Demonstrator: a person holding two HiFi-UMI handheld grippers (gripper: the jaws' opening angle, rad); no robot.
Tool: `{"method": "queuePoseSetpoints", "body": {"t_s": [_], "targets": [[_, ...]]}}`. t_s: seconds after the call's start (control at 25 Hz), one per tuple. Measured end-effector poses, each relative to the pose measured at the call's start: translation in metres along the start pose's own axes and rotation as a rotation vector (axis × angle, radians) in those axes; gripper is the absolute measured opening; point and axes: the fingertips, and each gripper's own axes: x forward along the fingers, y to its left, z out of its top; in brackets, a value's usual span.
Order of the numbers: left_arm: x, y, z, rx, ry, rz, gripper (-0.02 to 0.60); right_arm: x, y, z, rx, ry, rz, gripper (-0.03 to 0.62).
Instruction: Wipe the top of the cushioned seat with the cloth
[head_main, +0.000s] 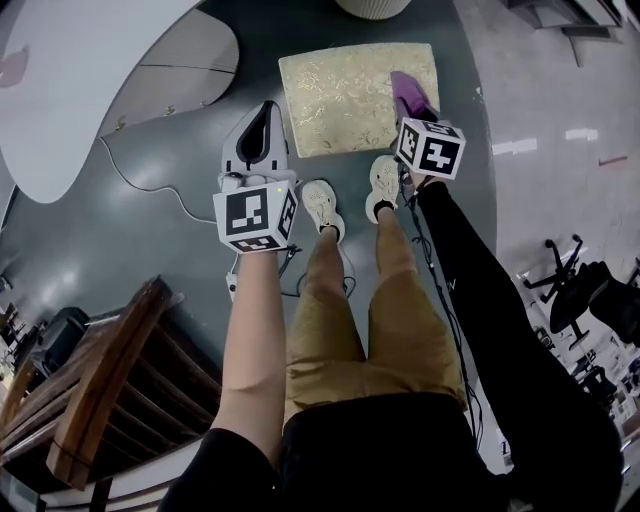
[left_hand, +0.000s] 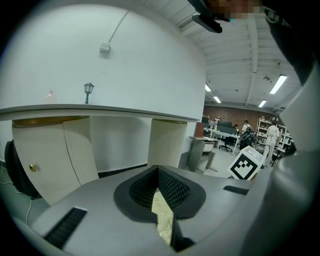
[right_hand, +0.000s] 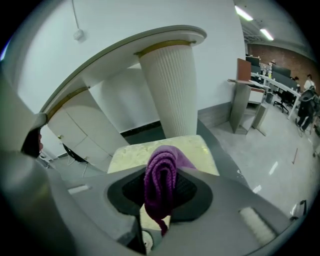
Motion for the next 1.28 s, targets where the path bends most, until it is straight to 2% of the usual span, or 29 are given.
{"method": "queuePoseSetpoints", "body": {"t_s": [0.16, 0.36, 0.44, 0.48, 0.6, 0.68, 1.0, 1.28], "targets": [[-0.013, 0.019, -0.001, 0.015, -0.006, -0.02, 0.006, 0.014, 0.091, -0.012, -0.051, 0.023, 0.131, 0.083], [-0.028, 0.038, -0.008, 0.017, -0.006, -0.038, 0.006, 0.031, 0.202, -0.039, -0.058, 0.103, 0.371, 0.083], [-0.033, 0.046, -0.014, 0.012, -0.001, -0.037, 0.006, 0.044, 0.224, -0.051, -0.052, 0.15, 0.394, 0.083], [-0.035, 0.05, -0.017, 0.01, 0.003, -0.035, 0.006, 0.053, 0.227, -0.058, -0.048, 0.179, 0.378, 0.083], [-0.04, 0.06, -0.026, 0.002, 0.018, -0.024, 0.006, 0.077, 0.214, -0.077, -0.042, 0.263, 0.272, 0.083], [-0.04, 0.064, -0.029, -0.004, 0.026, -0.012, 0.006, 0.082, 0.203, -0.079, -0.031, 0.282, 0.233, 0.083], [-0.018, 0.046, -0.024, -0.01, 0.025, -0.017, 0.006, 0.073, 0.15, -0.061, -0.039, 0.255, 0.189, 0.083], [0.014, -0.005, -0.011, 0.01, 0.023, -0.058, 0.006, 0.059, 0.055, -0.037, 0.021, 0.222, 0.1, 0.083]]}}
